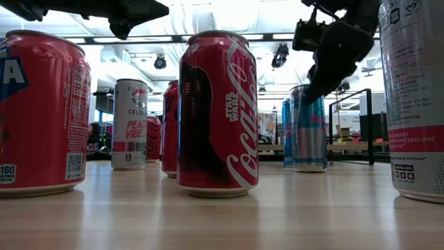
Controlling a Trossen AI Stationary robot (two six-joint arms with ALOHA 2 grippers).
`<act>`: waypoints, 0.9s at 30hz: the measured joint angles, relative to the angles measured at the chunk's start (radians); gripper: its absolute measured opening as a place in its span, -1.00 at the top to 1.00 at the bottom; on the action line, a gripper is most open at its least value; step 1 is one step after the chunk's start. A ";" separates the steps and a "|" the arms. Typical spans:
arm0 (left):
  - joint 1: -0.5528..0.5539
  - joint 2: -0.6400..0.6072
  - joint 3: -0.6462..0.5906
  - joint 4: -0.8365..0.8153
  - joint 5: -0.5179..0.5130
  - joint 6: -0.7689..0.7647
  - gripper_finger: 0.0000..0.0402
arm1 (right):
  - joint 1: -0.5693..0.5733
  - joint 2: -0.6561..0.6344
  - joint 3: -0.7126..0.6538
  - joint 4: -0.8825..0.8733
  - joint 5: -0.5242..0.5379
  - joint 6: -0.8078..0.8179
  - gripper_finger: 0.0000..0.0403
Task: Place canned beverage on shelf
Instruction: Put the white and blue soda can on the shelf
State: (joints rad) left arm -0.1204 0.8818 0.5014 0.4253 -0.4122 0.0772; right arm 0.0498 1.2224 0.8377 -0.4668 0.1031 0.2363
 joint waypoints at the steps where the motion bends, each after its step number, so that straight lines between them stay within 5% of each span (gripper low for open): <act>1: 0.000 0.000 0.000 0.000 0.000 0.000 1.00 | 0.000 0.000 0.010 -0.001 0.000 0.000 -0.13; 18: 0.000 0.000 0.007 0.012 0.000 -0.003 1.00 | 0.004 0.001 0.289 -0.039 0.032 -0.006 -0.12; 27: 0.000 0.000 0.011 0.017 0.000 0.016 1.00 | -0.018 0.130 0.486 -0.135 0.128 -0.068 -0.12</act>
State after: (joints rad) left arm -0.1207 0.8818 0.5121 0.4428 -0.4122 0.0937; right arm 0.0317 1.3521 1.3236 -0.6015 0.2316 0.1679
